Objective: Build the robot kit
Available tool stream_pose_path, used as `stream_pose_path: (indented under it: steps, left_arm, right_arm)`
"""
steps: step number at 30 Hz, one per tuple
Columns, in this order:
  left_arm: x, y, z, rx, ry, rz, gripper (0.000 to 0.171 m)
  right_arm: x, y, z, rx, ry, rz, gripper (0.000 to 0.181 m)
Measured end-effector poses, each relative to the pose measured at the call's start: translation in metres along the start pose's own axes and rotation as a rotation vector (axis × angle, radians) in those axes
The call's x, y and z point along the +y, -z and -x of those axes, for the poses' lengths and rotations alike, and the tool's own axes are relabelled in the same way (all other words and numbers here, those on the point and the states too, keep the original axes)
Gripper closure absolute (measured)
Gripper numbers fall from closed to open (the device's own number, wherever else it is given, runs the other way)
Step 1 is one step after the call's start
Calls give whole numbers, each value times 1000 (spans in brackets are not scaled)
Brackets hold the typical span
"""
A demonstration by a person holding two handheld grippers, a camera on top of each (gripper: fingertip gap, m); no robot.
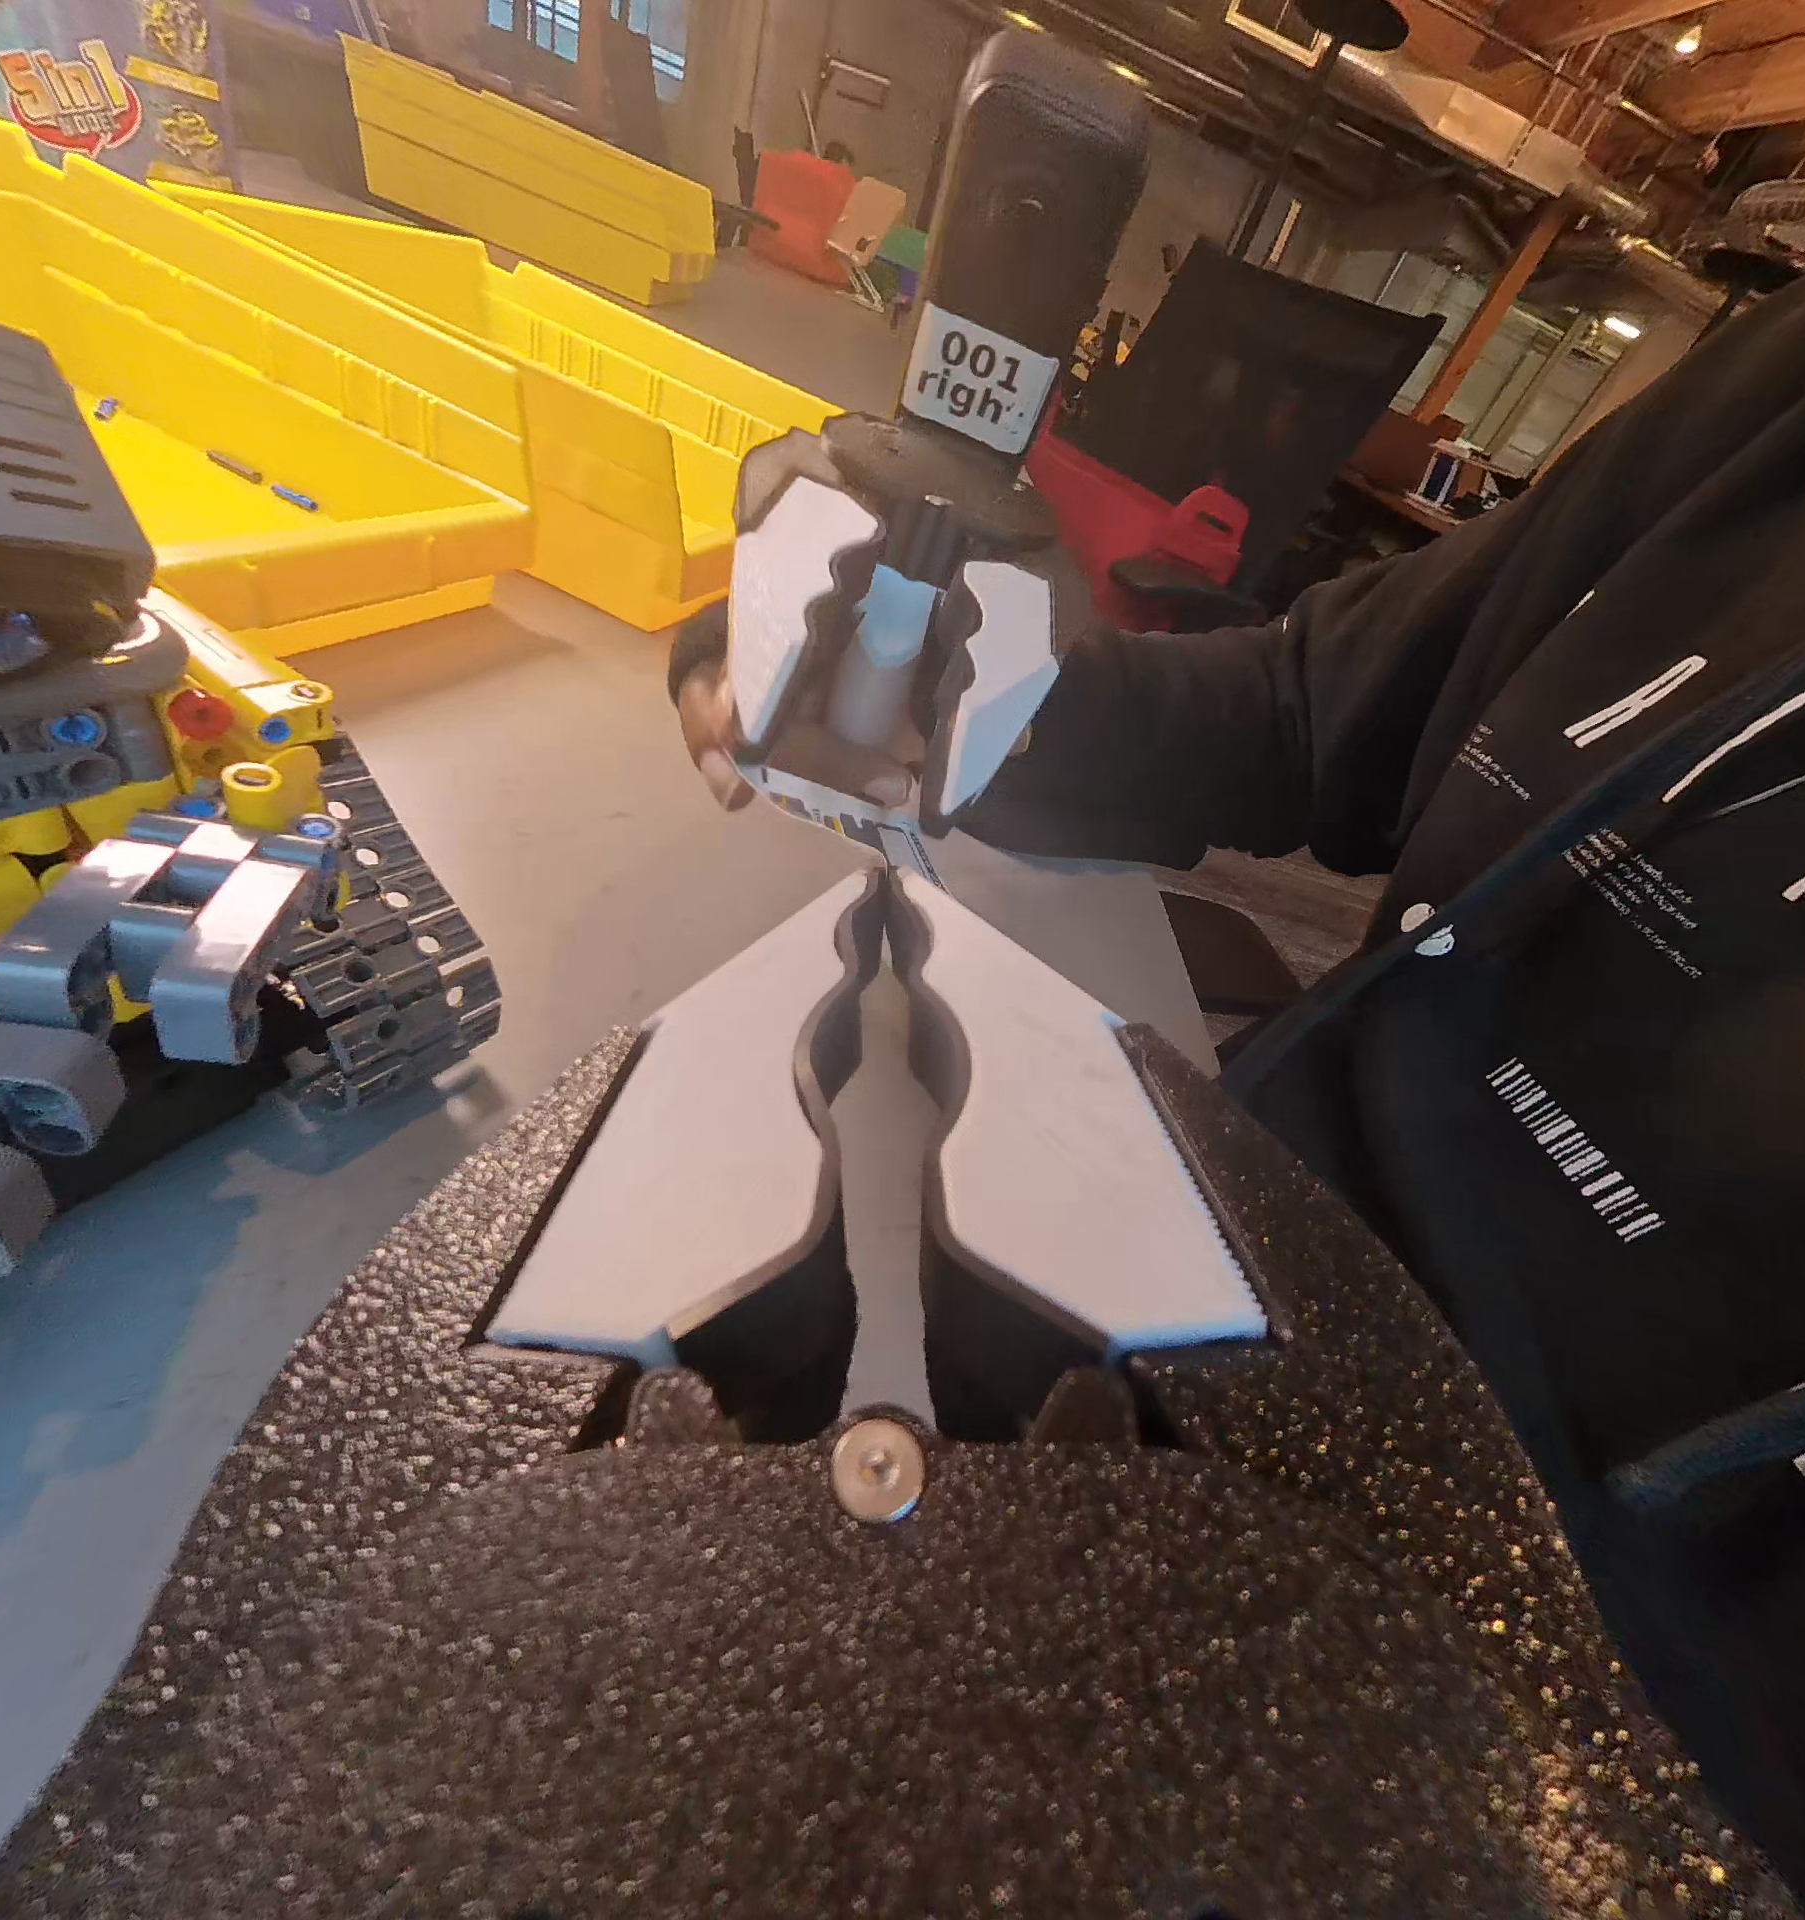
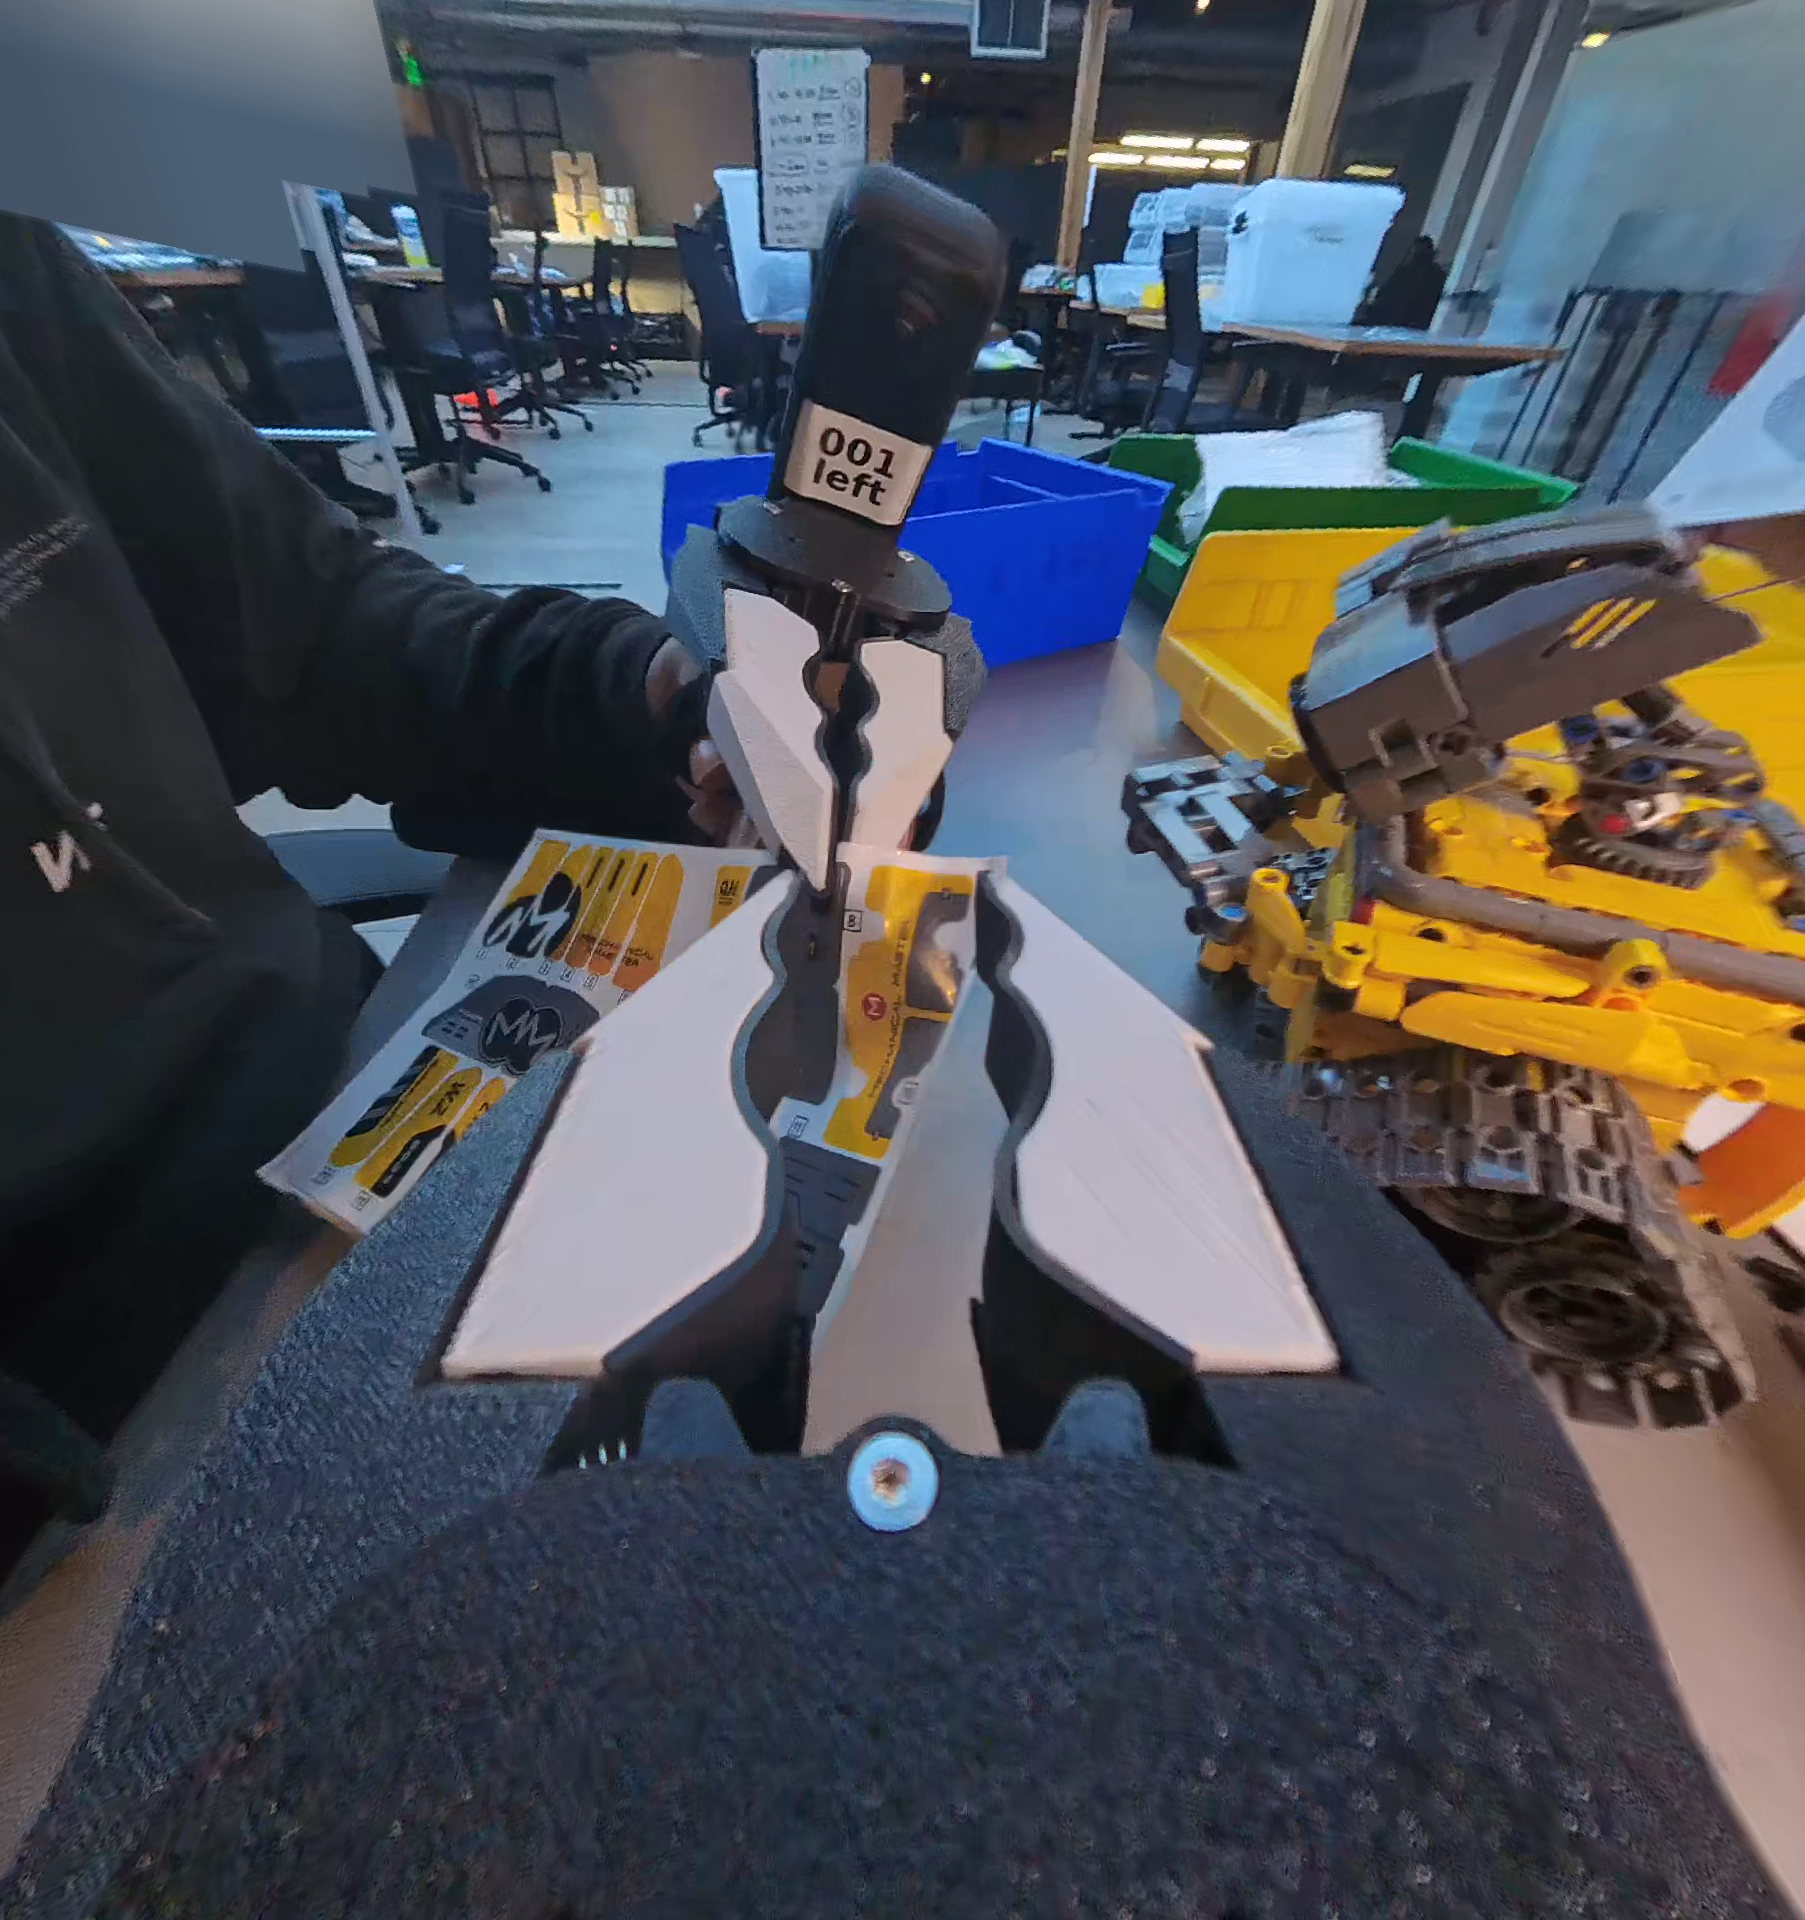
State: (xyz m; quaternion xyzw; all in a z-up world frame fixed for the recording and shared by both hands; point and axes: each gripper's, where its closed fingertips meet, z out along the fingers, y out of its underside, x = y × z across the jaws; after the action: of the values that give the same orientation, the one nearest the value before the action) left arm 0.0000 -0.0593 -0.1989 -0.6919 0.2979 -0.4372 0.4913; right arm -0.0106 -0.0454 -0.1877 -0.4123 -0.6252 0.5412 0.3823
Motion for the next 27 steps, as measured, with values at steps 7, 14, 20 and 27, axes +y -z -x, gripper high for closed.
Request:
stream_pose_path:
  steps: [7,14,20,27]
  left_arm:
    - [0,1,-3,8,-27,3,171]
    - [-11,2,-23,93,-53,-44,164]
    - [-10,1,-33,132,-81,-38,170]
    - [-6,-2,-40,172,-93,-22,171]
  right_arm:
    - [5,2,9,-109,-138,-2,181]
    - [-14,10,34,-483,-626,-142,181]
    - [-14,10,44,-674,-889,-171,181]
    - [-8,6,56,-754,-979,-136,181]
